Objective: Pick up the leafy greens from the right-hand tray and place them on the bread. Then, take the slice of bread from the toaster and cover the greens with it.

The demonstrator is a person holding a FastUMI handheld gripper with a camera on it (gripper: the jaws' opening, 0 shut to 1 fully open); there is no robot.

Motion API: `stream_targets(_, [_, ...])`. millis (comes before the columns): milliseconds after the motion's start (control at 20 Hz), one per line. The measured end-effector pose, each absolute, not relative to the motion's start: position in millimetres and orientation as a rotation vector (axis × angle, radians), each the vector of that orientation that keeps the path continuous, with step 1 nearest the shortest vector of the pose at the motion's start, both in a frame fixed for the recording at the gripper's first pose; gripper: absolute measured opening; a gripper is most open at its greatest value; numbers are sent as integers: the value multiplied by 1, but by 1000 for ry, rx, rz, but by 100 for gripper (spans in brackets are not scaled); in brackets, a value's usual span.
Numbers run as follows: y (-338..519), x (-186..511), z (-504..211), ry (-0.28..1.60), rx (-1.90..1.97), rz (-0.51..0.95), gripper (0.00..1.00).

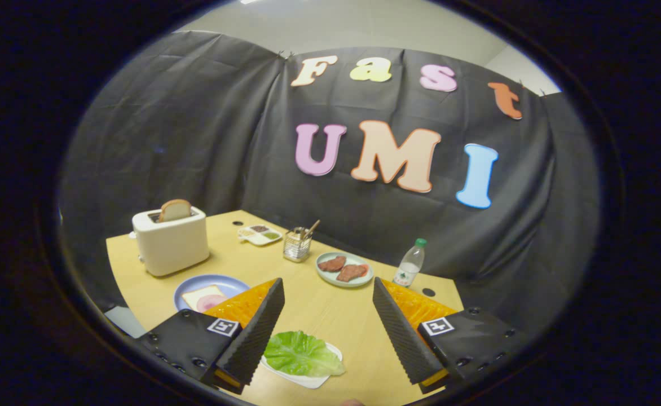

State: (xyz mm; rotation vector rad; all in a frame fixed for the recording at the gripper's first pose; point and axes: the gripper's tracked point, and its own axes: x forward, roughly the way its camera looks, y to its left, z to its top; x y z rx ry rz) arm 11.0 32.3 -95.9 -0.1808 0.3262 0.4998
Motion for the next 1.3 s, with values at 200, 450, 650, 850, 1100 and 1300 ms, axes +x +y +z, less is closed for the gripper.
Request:
stream_targets(200, [35,7,-145,452,-223,593,100])
stream_targets(450, [38,-1,-204,586,-314,705,100])
stream_targets(650, [41,-6,-243,673,-347,764,100])
stream_targets(850, [44,-9,-277,769,-367,809,100])
stream_targets(1100, [48,-10,-308,837,-406,852,100])
stream_targets(1300, [48,-15,-332,917,-391,857,100])
